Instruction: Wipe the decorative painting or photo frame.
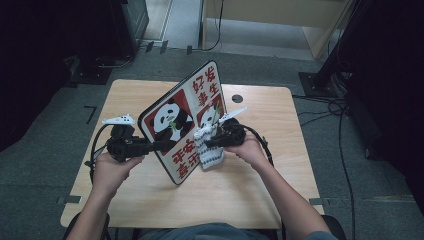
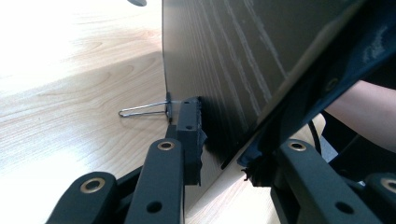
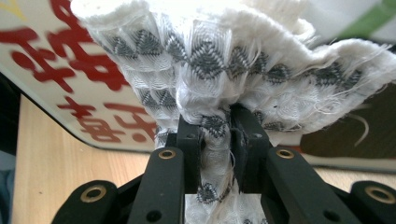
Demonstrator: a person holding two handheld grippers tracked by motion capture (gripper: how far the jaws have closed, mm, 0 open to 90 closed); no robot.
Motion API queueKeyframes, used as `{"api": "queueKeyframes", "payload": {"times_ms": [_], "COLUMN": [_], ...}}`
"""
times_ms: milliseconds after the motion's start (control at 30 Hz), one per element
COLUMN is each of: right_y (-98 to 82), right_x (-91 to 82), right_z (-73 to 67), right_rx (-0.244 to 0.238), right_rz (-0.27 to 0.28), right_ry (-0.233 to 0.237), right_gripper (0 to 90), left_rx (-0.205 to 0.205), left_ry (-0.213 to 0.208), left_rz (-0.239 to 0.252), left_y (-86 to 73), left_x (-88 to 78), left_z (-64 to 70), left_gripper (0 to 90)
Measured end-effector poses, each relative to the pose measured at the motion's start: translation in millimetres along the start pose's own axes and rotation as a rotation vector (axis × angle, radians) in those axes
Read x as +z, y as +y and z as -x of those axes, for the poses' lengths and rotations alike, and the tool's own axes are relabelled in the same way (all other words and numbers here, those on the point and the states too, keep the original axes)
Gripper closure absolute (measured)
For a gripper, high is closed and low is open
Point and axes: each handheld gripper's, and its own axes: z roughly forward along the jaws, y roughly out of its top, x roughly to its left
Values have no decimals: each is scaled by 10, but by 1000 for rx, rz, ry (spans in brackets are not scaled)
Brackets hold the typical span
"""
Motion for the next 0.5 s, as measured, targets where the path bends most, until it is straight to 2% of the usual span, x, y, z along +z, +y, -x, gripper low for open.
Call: {"api": "queueKeyframes", "payload": {"times_ms": [133, 233, 500], "right_y": [-37, -76, -158], "right_x": [31, 51, 119], "right_z": [20, 32, 76], "right_rx": [11, 15, 49], "right_rz": [-19, -12, -38], "right_ry": [-6, -7, 7], "right_gripper": [762, 762, 762], "left_rx": [0, 0, 2], "left_ry": [1, 0, 1], "left_rz": [0, 0, 1], "left_y": [-1, 0, -6], "left_x": [-1, 0, -3], "left_z": [0, 1, 2], "left_gripper": [722, 722, 720]}}
